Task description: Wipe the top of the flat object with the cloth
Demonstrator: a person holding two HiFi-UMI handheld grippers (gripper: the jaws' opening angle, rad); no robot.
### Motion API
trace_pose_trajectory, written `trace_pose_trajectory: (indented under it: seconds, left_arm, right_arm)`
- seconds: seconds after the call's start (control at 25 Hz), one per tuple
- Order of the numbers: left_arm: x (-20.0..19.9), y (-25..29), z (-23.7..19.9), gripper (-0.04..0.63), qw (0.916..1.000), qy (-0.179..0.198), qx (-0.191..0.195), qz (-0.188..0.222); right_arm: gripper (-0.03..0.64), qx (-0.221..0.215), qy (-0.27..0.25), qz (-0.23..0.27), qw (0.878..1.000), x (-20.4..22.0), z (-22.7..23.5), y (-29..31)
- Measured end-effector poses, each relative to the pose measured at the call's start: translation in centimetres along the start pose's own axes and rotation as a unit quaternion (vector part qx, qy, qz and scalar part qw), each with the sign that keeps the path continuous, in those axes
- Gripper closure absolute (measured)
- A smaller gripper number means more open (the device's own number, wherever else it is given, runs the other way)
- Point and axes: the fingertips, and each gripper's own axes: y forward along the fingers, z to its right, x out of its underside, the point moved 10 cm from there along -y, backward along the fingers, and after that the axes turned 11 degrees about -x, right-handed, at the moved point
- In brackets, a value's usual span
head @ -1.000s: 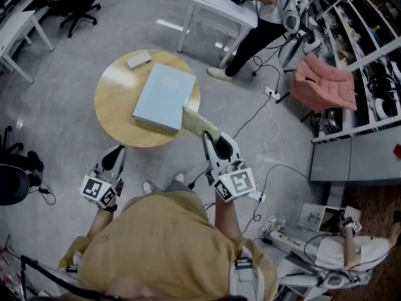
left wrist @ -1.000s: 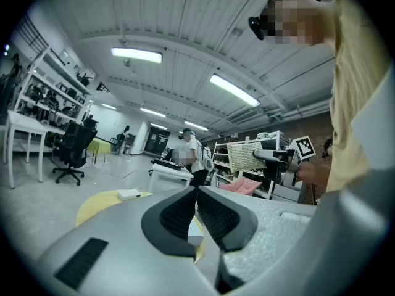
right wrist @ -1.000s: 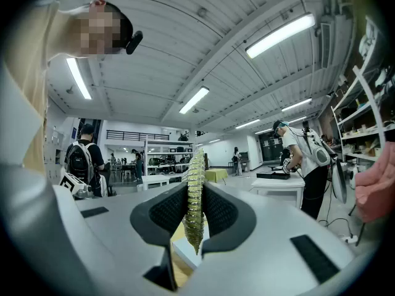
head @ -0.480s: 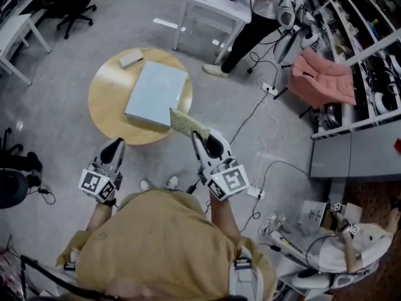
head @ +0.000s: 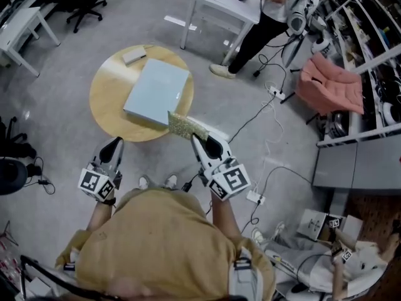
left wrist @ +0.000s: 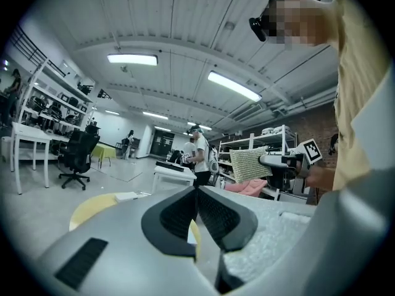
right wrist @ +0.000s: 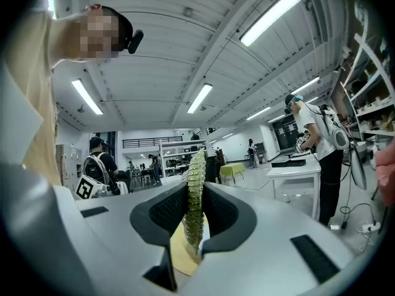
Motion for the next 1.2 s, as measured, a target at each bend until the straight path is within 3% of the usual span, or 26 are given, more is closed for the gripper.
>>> trace_pose_trajectory:
  seconds: [0.68, 1.2]
  left_arm:
    - [0.9, 0.4, 2.7, 0.580, 0.9991, 0.003, -0.041, -0.010]
    - [0.2, 6.8, -0.8, 0.580, 0.9998, -0.017, -0.014, 0.003]
  right_arm:
    - [0.555, -0.035, 0.020, 0.004, 0.999, 0.5, 2.9, -1.7]
    - [0.555, -0.013, 0.005, -0.024, 1.000, -0.7, 5.8, 1.6]
